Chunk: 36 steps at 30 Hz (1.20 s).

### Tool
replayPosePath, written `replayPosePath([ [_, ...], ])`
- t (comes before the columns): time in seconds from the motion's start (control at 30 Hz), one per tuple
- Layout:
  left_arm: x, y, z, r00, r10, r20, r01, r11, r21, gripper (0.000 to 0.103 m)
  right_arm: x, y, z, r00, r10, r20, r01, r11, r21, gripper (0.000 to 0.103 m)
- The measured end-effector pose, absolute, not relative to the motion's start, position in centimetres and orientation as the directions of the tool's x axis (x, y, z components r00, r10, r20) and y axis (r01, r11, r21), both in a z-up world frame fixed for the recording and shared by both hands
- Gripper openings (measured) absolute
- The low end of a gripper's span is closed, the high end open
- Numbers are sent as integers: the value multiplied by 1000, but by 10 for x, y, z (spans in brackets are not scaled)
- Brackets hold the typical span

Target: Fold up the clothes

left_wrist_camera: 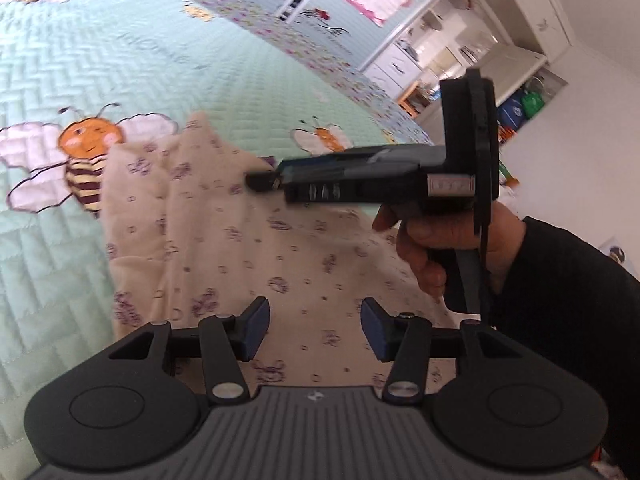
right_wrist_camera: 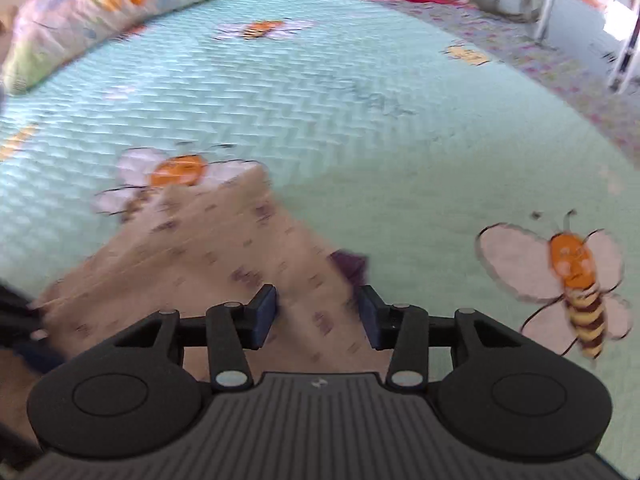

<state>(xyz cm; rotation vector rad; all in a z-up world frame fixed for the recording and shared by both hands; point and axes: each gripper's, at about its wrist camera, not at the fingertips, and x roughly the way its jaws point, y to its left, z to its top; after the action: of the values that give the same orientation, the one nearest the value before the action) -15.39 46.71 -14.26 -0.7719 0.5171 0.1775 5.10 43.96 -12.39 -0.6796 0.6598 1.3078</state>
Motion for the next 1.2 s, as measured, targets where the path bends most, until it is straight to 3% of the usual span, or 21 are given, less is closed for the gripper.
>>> replayPosePath([
  [0.23, -164, 482, -155, 862, -11, -506, -371, 665, -648, 53, 71, 379, -74, 198, 737, -647, -951, 305, 57, 37],
  [0.33, -161, 479, -149, 869, -25, -495, -354, 668, -655, 53, 75, 332, -77, 249, 676, -694, -926, 375, 33, 0],
  [0.4, -149, 477, -140, 875, -35, -482, -334, 677, -656, 53, 77, 309, -89, 286, 630, -722, -908, 419, 6, 0],
  [0.47, -124, 476, -130, 877, -54, -478, -300, 715, -632, 60, 82, 299, -102, 300, 600, -742, -892, 453, 5, 0],
  [0.53, -89, 485, -133, 847, -56, -528, -321, 739, -592, 61, 87, 289, -115, 313, 569, -760, -874, 486, 3, 0],
  [0.6, -61, 498, -140, 813, -38, -581, -363, 747, -557, 56, 92, 278, -128, 325, 537, -778, -855, 518, 0, 0],
  [0.67, -67, 514, -144, 802, 10, -597, -417, 725, -548, 31, 89, 267, -119, 374, 531, -760, -832, 554, -22, 2],
  [0.73, -72, 530, -149, 788, 57, -613, -469, 701, -538, 17, 79, 251, -107, 399, 570, -718, -843, 537, -43, 4],
  [0.8, -78, 547, -154, 771, 103, -629, -520, 673, -526, 9, 76, 239, -101, 429, 585, -688, -840, 538, -66, 14],
  [0.83, -80, 555, -156, 761, 126, -637, -544, 658, -521, 5, 79, 235, -102, 438, 583, -684, -833, 550, -65, 25],
  [0.9, -87, 553, -150, 762, 143, -631, -550, 658, -515, 5, 90, 228, -110, 441, 582, -683, -807, 590, -18, 28],
  [0.93, -90, 550, -145, 766, 148, -625, -546, 663, -513, 11, 97, 224, -114, 441, 582, -683, -792, 610, 9, 28],
  [1.03, -79, 520, -122, 806, 146, -574, -477, 735, -483, 41, 100, 227, -116, 404, 632, -661, -784, 612, 106, 28],
  [1.13, -33, 489, -118, 791, 117, -601, -415, 824, -386, 44, 97, 246, -122, 374, 636, -675, -806, 583, 103, 27],
  [1.2, -7, 486, -132, 734, 131, -666, -431, 848, -308, 43, 104, 258, -131, 382, 598, -704, -807, 588, 62, 27],
])
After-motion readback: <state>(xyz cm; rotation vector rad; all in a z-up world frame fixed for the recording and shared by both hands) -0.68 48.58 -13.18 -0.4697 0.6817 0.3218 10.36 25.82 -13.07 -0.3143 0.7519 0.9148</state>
